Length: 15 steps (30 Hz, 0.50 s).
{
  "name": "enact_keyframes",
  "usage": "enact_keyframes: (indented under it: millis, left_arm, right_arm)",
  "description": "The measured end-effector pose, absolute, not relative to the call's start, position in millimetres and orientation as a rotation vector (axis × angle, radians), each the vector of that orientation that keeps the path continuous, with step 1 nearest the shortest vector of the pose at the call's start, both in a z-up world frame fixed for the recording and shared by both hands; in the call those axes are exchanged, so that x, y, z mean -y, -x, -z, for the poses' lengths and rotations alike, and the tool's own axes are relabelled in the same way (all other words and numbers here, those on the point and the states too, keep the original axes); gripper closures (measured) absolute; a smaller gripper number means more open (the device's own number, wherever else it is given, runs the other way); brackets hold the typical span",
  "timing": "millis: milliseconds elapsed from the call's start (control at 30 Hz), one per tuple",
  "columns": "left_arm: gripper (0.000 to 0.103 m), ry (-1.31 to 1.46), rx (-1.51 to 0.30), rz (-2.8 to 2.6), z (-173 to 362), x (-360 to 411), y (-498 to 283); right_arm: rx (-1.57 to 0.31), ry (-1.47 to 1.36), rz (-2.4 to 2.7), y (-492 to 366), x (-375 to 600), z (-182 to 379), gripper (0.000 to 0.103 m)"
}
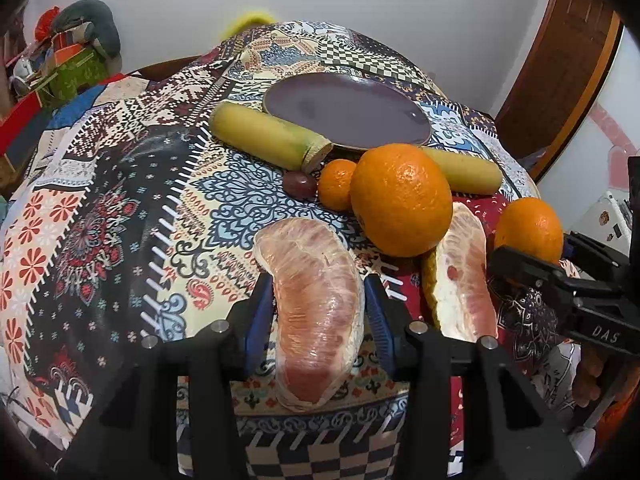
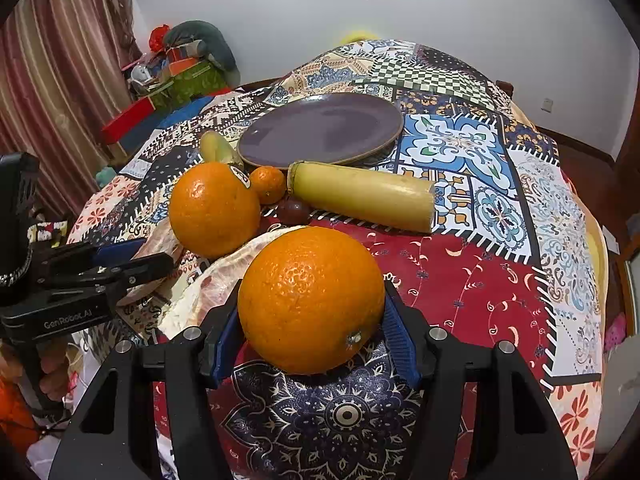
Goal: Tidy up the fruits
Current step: 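Grasp the pink pomelo segment with the left tool while the right tool grasps a large orange, then lift and carry the pomelo segment and orange toward the dark plate with both tools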
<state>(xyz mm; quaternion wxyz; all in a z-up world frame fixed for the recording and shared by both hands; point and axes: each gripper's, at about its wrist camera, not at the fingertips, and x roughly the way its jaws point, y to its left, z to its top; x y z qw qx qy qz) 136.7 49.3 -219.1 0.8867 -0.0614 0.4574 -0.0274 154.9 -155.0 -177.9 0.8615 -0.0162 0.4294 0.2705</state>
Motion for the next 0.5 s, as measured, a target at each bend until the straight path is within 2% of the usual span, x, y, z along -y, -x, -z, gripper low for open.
enact_keyframes:
  millis: [500]
  left_arm:
    - [0.058, 0.087, -0.781, 0.017, 158.8, -58.5, -135.9]
  right_arm:
    - [-0.749, 0.01, -0.541, -166.5, 159.2, 130.3, 0.044]
